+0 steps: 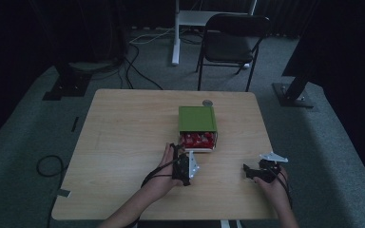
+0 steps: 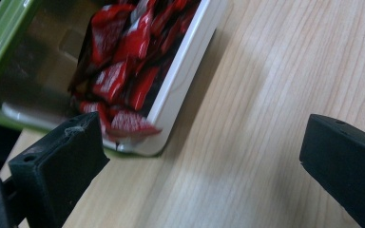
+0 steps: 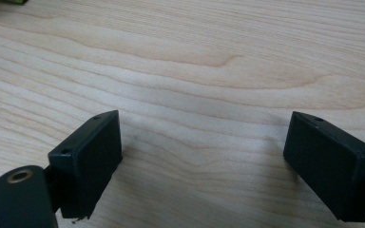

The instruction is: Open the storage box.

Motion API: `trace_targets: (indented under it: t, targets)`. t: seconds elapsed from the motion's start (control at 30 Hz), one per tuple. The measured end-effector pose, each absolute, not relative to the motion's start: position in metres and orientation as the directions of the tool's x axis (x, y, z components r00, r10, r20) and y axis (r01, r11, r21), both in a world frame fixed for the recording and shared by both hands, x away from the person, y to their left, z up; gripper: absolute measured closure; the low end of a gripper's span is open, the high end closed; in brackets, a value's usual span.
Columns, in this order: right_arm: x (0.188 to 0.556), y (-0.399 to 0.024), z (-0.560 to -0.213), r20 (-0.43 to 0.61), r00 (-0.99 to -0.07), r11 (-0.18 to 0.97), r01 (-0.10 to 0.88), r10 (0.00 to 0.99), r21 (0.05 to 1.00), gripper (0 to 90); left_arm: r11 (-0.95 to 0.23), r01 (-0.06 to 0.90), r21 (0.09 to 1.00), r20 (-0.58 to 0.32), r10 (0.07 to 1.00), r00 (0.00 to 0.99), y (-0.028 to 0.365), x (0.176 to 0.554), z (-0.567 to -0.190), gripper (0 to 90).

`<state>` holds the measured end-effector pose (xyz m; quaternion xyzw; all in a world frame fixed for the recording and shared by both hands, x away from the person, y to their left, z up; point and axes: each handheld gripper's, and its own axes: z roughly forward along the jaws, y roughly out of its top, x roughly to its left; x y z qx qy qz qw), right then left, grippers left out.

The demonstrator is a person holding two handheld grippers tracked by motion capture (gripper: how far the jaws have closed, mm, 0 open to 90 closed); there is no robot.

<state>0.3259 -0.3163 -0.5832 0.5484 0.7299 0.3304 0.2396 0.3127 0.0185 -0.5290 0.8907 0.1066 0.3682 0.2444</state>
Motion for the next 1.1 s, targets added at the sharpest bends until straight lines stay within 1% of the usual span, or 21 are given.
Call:
trace_targets:
  t: [0.1,0.17,0.2,0.27,0.4,0.57,0.63,0.73,0.8,0.83,0.9,0.97,1.03,1.1]
  targets:
    - [0.326,-0.316,-0.583,0.013,-0.284,0.18,0.642,0.959,0.745,12.0,-0.872,-0.014,0.49,0.626,0.341,0.701,0.013,0.313,-0.528,4.1]
    - [0.326,-0.316,-0.583,0.013,-0.284,0.18,0.642,0.959,0.745,12.0,-0.868,-0.03,0.497,0.63,0.336,0.7,0.01,0.313,-0.525,4.5]
    - [0.326,-0.316,-0.583,0.013,-0.284,0.18,0.642,0.959,0.745,12.0,-0.863,-0.038,0.504,0.624,0.333,0.706,0.008,0.313,-0.524,6.3]
    - [0.326,-0.316,-0.583,0.013,-0.284,0.18,0.642,0.959,0.745,12.0,-0.869,-0.047,0.493,0.629,0.319,0.709,0.005,0.314,-0.524,6.4]
    - [0.326,-0.316,-0.583,0.013,-0.284,0.18,0.642,0.959,0.745,12.0,-0.892,-0.043,0.451,0.63,0.284,0.722,0.001,0.319,-0.531,7.2]
    - [0.326,-0.316,-0.583,0.013,-0.284,0.18,0.642,0.959,0.745,12.0,-0.901,-0.043,0.431,0.64,0.272,0.719,-0.001,0.322,-0.537,9.1]
    - [0.326,-0.316,-0.583,0.012,-0.284,0.18,0.642,0.959,0.745,12.0,-0.896,-0.05,0.441,0.645,0.278,0.712,-0.001,0.325,-0.538,15.1]
    - [0.326,-0.316,-0.583,0.013,-0.284,0.18,0.642,0.959,0.745,12.0,-0.901,-0.05,0.43,0.658,0.275,0.701,0.0,0.327,-0.539,18.1]
    - [0.326,-0.316,-0.583,0.013,-0.284,0.18,0.642,0.959,0.745,12.0,-0.911,-0.041,0.411,0.674,0.273,0.686,0.001,0.33,-0.542,20.8]
    - [0.326,-0.316,-0.583,0.013,-0.284,0.18,0.642,0.959,0.745,12.0,-0.92,-0.049,0.389,0.687,0.254,0.681,0.0,0.331,-0.543,23.5]
    - [0.326,-0.316,-0.583,0.013,-0.284,0.18,0.642,0.959,0.745,12.0,-0.92,-0.048,0.39,0.692,0.258,0.674,0.0,0.332,-0.545,23.9]
    - [0.326,-0.316,-0.583,0.013,-0.284,0.18,0.642,0.959,0.745,12.0,-0.933,-0.062,0.353,0.713,0.226,0.664,-0.001,0.333,-0.547,23.9]
    - [0.326,-0.316,-0.583,0.013,-0.284,0.18,0.642,0.959,0.745,12.0,-0.935,-0.064,0.349,0.73,0.228,0.644,-0.002,0.334,-0.548,25.7]
    - [0.326,-0.316,-0.583,0.013,-0.284,0.18,0.642,0.959,0.745,12.0,-0.938,-0.07,0.34,0.74,0.222,0.635,-0.002,0.334,-0.549,31.9]
